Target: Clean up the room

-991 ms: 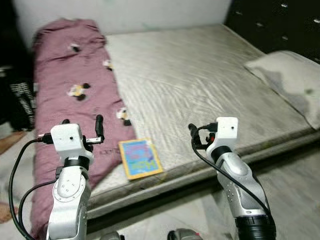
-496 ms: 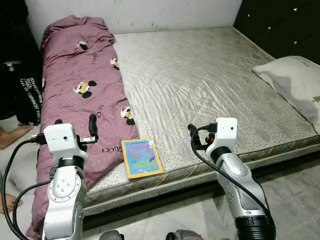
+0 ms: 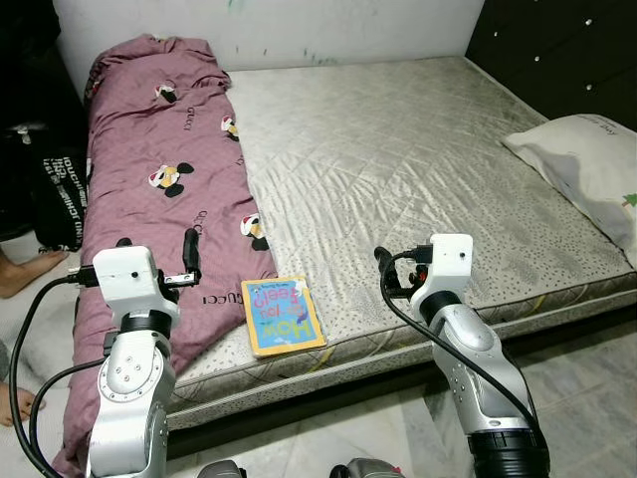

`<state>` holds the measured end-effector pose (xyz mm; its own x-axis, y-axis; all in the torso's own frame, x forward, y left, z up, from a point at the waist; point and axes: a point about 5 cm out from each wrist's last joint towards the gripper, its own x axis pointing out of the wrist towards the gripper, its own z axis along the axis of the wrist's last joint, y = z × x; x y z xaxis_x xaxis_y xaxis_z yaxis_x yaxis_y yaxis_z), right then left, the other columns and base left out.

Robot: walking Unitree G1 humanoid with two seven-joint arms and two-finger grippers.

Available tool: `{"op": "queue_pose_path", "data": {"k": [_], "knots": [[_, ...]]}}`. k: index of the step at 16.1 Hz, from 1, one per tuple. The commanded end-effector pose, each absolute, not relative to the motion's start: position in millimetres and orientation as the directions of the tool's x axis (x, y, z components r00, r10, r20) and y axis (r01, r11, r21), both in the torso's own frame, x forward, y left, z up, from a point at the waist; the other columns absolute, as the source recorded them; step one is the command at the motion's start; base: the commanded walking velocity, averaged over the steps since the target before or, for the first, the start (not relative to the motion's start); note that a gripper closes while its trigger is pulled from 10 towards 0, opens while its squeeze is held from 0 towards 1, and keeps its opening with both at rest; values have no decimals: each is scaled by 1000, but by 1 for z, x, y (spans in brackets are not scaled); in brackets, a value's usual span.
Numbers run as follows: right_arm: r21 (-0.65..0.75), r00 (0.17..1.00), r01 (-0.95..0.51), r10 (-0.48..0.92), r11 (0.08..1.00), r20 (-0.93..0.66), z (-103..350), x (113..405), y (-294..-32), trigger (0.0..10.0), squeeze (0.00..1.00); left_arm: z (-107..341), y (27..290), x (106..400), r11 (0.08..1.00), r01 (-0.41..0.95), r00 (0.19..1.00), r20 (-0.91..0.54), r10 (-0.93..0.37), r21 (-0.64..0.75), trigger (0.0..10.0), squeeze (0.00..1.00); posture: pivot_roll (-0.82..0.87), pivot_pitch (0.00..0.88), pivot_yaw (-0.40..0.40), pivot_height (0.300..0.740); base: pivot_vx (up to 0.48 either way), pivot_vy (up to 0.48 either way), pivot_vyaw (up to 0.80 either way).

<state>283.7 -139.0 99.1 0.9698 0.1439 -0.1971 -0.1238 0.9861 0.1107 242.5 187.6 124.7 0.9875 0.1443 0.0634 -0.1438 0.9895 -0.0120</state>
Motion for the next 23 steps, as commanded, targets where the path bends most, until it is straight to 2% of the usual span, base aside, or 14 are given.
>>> {"op": "queue_pose_path", "data": {"k": [1, 7, 14, 20, 23], "knots": [[97, 974, -132, 147, 986, -170, 106, 286, -140, 10000, 0, 127, 186, 244, 991, -136, 988, 71, 136, -15, 10000, 0, -36, 0, -36, 720, 262, 0, 0], [95, 975, -129, 144, 987, -168, 106, 287, -140, 10000, 0, 128, 186, 244, 992, -126, 989, 80, 127, -17, 10000, 0, -35, 0, -34, 720, 284, 0, 0], [87, 977, -119, 133, 989, -167, 106, 285, -141, 10000, 0, 127, 185, 243, 991, -134, 988, 70, 135, -13, 10000, 0, -37, 0, -32, 720, 0, 0, 0], [89, 976, -121, 135, 989, -171, 105, 285, -141, 10000, 0, 126, 184, 243, 990, -141, 987, 73, 141, -5, 10000, 0, -37, 0, -32, 642, 0, 0, 0], [90, 975, -121, 135, 989, -174, 104, 285, -141, 10000, 0, 127, 186, 244, 986, -169, 983, 74, 168, 10, 10000, 0, -37, 0, -31, 642, 0, 0, 0]]}}
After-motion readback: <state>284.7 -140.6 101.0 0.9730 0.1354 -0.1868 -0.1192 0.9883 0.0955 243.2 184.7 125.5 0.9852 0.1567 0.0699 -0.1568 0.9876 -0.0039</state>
